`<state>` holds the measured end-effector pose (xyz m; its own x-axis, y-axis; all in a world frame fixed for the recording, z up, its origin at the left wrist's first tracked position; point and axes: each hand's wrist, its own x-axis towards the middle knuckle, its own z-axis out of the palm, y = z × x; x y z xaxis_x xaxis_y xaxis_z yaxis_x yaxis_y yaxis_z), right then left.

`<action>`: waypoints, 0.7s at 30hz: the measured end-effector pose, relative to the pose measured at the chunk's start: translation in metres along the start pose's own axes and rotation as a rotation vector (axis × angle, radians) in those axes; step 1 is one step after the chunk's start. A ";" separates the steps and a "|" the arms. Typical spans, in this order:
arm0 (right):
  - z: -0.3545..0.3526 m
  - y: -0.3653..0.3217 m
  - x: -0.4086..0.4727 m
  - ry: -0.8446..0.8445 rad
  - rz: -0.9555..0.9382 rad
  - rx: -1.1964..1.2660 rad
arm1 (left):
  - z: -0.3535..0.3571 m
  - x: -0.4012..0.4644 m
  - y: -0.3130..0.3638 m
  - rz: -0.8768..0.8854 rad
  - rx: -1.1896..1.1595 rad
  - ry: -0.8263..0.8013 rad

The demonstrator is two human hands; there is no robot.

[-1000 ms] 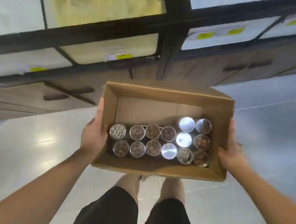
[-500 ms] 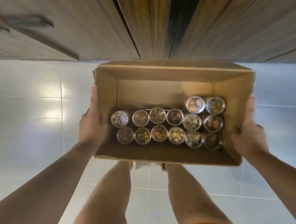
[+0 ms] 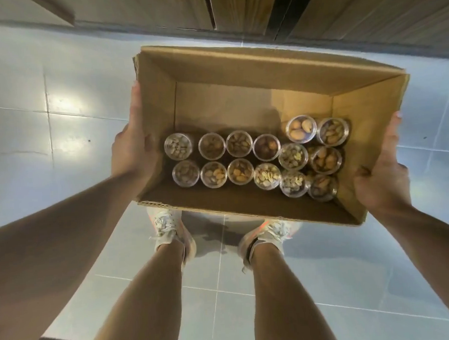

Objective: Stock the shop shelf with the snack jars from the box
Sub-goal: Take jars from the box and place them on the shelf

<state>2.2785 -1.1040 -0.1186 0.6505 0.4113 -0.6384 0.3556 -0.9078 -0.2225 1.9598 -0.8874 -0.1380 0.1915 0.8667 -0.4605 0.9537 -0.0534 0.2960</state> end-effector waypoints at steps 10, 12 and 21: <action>0.041 0.005 0.021 0.051 -0.030 0.043 | 0.024 0.027 -0.027 0.027 -0.022 -0.002; 0.042 0.005 0.024 0.049 -0.039 0.042 | 0.025 0.031 -0.027 0.044 -0.027 -0.008; 0.039 0.012 0.034 -0.049 -0.071 0.059 | 0.018 0.035 -0.022 0.040 -0.045 -0.098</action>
<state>2.2789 -1.1035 -0.1717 0.5912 0.4719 -0.6541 0.3589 -0.8802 -0.3107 1.9500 -0.8646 -0.1754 0.2525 0.8119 -0.5263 0.9339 -0.0622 0.3520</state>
